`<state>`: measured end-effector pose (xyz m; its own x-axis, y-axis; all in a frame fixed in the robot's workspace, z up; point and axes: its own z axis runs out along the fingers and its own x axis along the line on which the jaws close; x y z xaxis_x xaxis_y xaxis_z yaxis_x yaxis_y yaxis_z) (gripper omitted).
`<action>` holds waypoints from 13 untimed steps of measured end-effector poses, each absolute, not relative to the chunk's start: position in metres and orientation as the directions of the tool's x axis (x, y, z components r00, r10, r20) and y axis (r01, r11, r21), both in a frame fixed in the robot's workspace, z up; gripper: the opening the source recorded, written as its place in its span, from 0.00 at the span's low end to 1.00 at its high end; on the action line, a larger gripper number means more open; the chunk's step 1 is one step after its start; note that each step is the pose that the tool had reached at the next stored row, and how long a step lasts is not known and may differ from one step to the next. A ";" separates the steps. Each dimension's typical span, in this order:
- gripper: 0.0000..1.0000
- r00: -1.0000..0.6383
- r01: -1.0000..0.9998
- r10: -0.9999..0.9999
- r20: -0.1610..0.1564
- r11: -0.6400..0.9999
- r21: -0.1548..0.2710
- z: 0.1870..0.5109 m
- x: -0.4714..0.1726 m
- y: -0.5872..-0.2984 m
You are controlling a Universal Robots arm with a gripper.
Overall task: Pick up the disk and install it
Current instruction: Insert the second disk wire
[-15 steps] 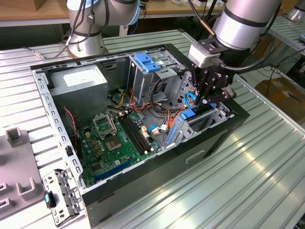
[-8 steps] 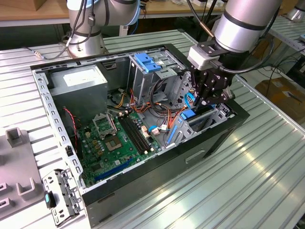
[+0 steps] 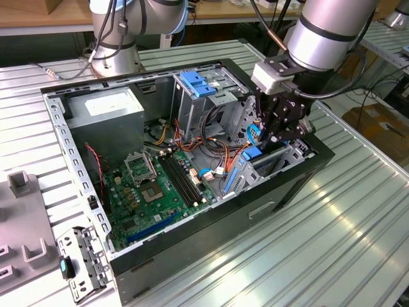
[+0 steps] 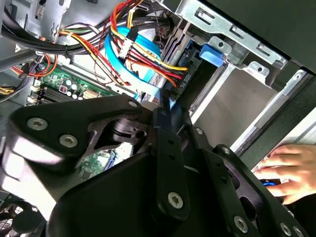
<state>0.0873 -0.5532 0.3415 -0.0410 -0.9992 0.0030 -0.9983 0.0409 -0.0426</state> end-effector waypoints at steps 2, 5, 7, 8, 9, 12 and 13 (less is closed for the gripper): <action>0.24 -0.041 -0.998 -0.999 0.004 0.041 -0.043 0.346 0.087 -0.553; 0.24 -0.041 -0.998 -0.999 0.004 0.041 -0.043 0.355 0.087 -0.553; 0.24 -0.041 -0.998 -0.999 0.003 0.041 -0.043 0.362 0.087 -0.553; 0.24 -0.041 -0.998 -0.999 0.003 0.041 -0.043 0.365 0.087 -0.553; 0.24 -0.041 -0.998 -0.999 0.003 0.041 -0.043 0.368 0.087 -0.553; 0.24 -0.041 -0.998 -0.999 0.002 0.041 -0.044 0.371 0.087 -0.553; 0.24 -0.041 -0.998 -0.999 0.002 0.041 -0.044 0.371 0.087 -0.553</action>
<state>0.0873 -0.5532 0.3715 -0.0410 -0.9992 0.0019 -0.9982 0.0409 -0.0442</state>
